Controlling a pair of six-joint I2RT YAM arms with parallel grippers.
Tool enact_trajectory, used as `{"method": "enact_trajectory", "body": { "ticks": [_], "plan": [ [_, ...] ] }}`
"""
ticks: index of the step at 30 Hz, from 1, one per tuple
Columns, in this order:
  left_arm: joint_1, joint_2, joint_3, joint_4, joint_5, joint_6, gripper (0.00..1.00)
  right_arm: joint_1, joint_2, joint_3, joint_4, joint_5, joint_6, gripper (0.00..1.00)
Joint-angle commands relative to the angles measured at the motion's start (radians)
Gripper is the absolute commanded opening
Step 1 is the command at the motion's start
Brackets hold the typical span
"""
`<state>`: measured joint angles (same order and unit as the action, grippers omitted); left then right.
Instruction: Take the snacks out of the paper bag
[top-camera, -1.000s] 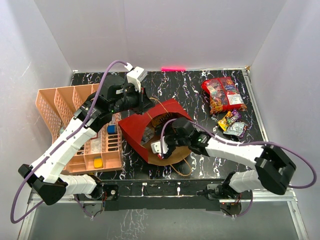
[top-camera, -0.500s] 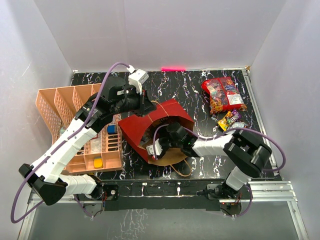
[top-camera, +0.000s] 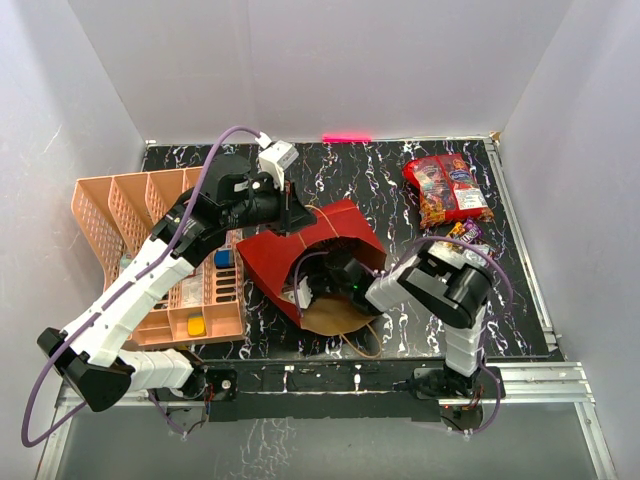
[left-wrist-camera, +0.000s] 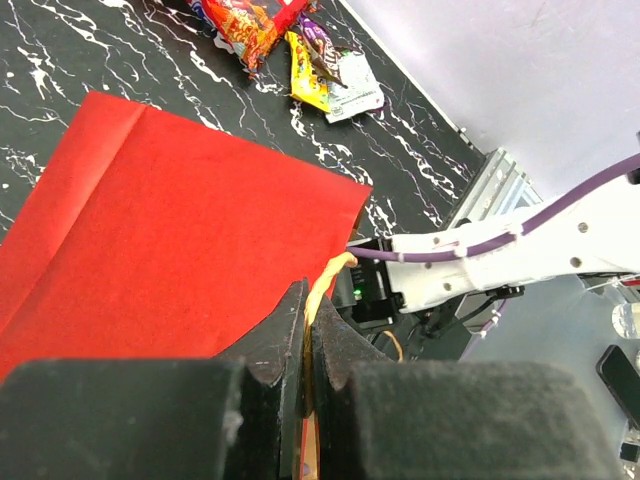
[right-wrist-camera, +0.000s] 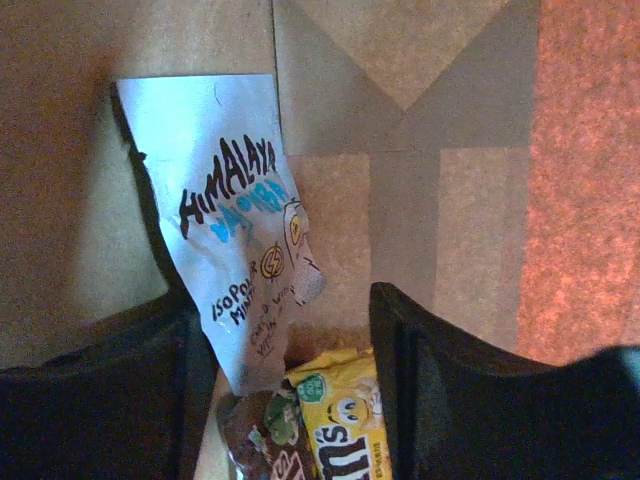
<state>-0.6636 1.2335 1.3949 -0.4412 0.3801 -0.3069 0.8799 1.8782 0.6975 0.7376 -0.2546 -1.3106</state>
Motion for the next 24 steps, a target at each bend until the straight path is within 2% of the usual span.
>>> {"method": "enact_trajectory", "body": {
  "ticks": [1, 2, 4, 6, 8, 13, 24],
  "plan": [
    [-0.004, -0.035, -0.009, 0.025, 0.033, -0.017, 0.00, 0.008, 0.066, 0.045, 0.223, -0.014, 0.010, 0.54],
    [-0.004, -0.037, -0.011, 0.025, 0.032, -0.018, 0.00, 0.008, 0.080, 0.057, 0.231, -0.025, 0.022, 0.48],
    [-0.004, -0.038, -0.012, 0.024, 0.030, -0.020, 0.00, 0.008, 0.106, 0.080, 0.234, -0.035, 0.031, 0.28],
    [-0.004, -0.041, -0.014, 0.020, 0.026, -0.020, 0.00, 0.008, 0.126, 0.081, 0.279, -0.030, 0.034, 0.18],
    [-0.003, -0.046, -0.015, 0.014, 0.022, -0.018, 0.00, 0.010, 0.123, 0.057, 0.326, -0.024, 0.039, 0.13],
    [-0.004, -0.050, -0.022, 0.002, -0.005, -0.004, 0.00, 0.011, 0.038, 0.012, 0.274, -0.020, 0.030, 0.08],
    [-0.003, -0.037, -0.008, 0.002, -0.018, 0.003, 0.00, 0.016, -0.244, -0.012, -0.119, -0.037, 0.103, 0.08]
  ]
}}
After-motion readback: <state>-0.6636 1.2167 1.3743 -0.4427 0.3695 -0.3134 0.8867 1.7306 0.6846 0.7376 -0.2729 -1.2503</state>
